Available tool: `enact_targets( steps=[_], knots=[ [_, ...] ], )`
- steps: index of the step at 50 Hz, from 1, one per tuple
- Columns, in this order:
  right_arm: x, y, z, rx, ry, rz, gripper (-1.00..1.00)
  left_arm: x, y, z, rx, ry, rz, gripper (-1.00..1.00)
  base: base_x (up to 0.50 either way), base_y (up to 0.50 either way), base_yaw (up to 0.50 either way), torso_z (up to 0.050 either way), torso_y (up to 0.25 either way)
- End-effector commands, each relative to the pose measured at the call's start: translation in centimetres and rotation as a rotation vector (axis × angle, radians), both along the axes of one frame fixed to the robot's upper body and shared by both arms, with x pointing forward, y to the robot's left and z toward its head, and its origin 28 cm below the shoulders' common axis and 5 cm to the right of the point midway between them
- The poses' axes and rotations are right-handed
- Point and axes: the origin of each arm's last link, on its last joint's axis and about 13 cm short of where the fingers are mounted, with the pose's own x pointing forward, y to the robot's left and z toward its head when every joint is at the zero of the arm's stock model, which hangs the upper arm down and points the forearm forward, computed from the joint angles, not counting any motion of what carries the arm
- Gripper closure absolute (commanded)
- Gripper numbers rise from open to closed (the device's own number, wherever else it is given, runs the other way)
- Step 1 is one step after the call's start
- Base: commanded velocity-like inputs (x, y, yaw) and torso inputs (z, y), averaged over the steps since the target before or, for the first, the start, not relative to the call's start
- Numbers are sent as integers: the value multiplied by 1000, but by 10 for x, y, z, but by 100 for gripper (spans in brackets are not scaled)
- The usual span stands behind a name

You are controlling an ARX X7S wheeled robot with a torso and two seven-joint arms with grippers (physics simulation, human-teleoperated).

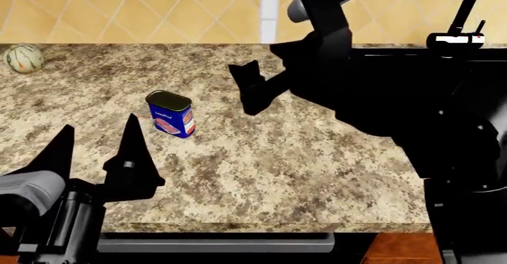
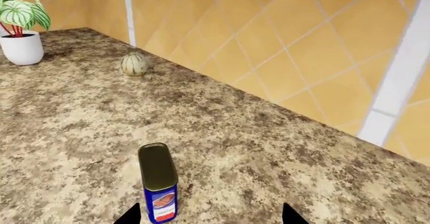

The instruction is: Pick the cans from the counter and place them in their designated side in the cabinet.

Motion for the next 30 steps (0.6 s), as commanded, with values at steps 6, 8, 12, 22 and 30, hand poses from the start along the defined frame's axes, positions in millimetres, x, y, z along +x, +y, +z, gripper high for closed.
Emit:
enact_targets(
  steps=[6, 8, 12, 22, 30],
  knots=[
    [36, 31, -3, -48, 10, 97, -100, -2, 6, -1, -4, 1, 45, -100, 0, 0, 0, 0, 0],
    [41, 34, -5, -53, 16, 103, -100, -2, 7, -1, -4, 2, 48, -100, 0, 0, 0, 0, 0],
    [49, 41, -9, -55, 27, 118, -100, -3, 7, -2, -3, 6, 49, -100, 0, 0, 0, 0, 0],
    [69, 59, -14, -52, 45, 151, -100, -4, 7, -1, 4, 7, 50, -100, 0, 0, 0, 0, 0],
    [78, 71, -18, -52, 68, 170, -100, -4, 7, 0, 6, 4, 47, -100, 0, 0, 0, 0, 0]
  ],
)
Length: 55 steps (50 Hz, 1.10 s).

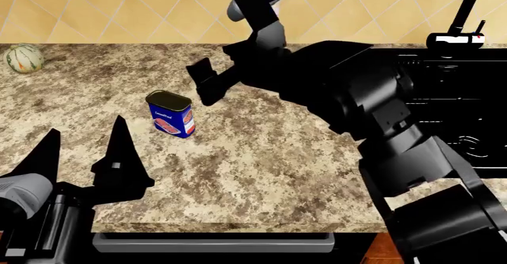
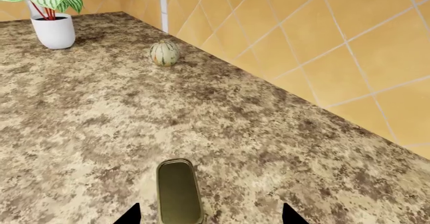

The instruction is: Pick the cans from the counter and place them in their designated side in the cabinet.

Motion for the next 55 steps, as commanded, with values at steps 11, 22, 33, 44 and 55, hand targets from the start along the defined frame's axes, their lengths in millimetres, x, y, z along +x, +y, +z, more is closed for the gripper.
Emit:
enact_targets(
  steps=[11, 22, 33, 44, 55],
  knots=[
    [24, 31, -22, 8, 58, 67, -100, -2, 2, 1, 6, -1, 2, -100, 0, 0, 0, 0, 0],
    [26, 28, -45, 3, 89, 46, -100, -2, 3, 1, 7, 3, 10, -100, 0, 0, 0, 0, 0],
    [34, 20, -54, 79, 17, -26, -100, -1, 4, 0, 8, 13, 13, -100, 0, 0, 0, 0, 0],
    [27, 30, -56, 81, 29, 73, -100, -2, 5, 0, 10, 9, 17, -100, 0, 0, 0, 0, 0],
    [24, 34, -59, 45, 37, 123, -100, -2, 5, 0, 12, 11, 20, -100, 0, 0, 0, 0, 0]
  ],
)
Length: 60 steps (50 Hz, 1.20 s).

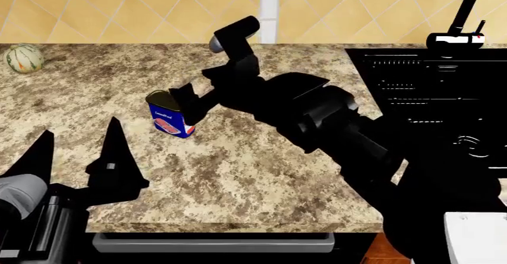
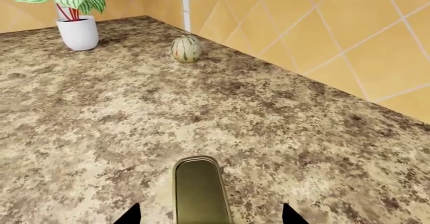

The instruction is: Pick the cans from the counter and place them in their designated side in the cabinet.

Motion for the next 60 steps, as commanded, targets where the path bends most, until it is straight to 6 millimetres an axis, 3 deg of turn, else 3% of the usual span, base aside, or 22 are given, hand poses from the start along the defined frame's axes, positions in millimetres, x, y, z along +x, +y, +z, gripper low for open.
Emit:
enact_targets(
  steps=[1, 21, 41, 60],
  knots=[
    [-2, 3, -3, -24, -2, 38, -100, 0, 1, -1, 4, 2, 3, -100, 0, 0, 0, 0, 0],
    [-2, 3, 1, -34, -23, 2, -100, 0, 3, 1, 5, -4, 13, -100, 0, 0, 0, 0, 0],
    [-6, 9, 4, -40, -26, 35, -100, -2, 6, 4, 0, -20, 28, -100, 0, 0, 0, 0, -131],
    [-10, 16, 8, -49, -50, 61, -100, -11, 12, 22, -4, -187, 84, -100, 0, 0, 0, 0, -104]
  ],
)
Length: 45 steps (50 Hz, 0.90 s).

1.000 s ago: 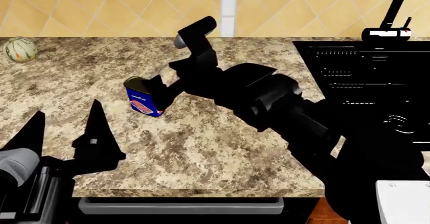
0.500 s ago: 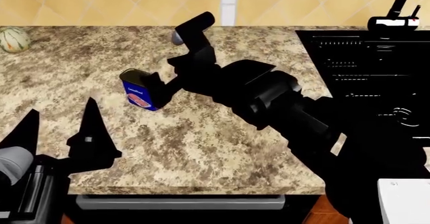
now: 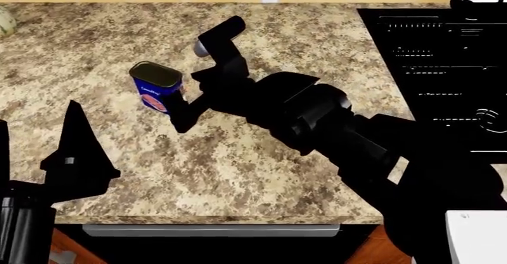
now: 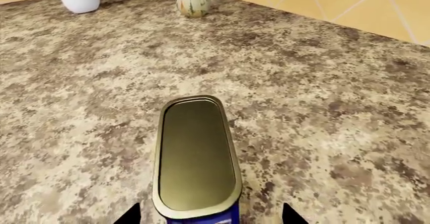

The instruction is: Pick the cans from the counter and place them in their designated side in the cabinet.

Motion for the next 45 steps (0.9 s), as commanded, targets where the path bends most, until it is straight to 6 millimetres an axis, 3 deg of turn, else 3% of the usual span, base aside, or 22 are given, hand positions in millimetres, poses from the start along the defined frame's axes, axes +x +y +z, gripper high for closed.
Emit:
enact_targets(
  steps=[1, 22, 36, 45],
  knots=[
    [-2, 4, 5, 5, -24, 16, 100, -4, 3, 7, 4, -62, 25, -100, 0, 0, 0, 0, 0],
    [-1, 6, 18, 37, -63, 18, 100, -4, 3, 5, 5, -54, 23, -100, 0, 0, 0, 0, 0],
    [7, -6, 58, 121, -100, -75, 100, -3, -1, 3, 1, -44, 3, -100, 0, 0, 0, 0, 0],
    [-36, -51, 90, 156, -134, -188, 100, 1, -7, 2, -8, -31, -35, -100, 0, 0, 0, 0, 0]
  ],
)
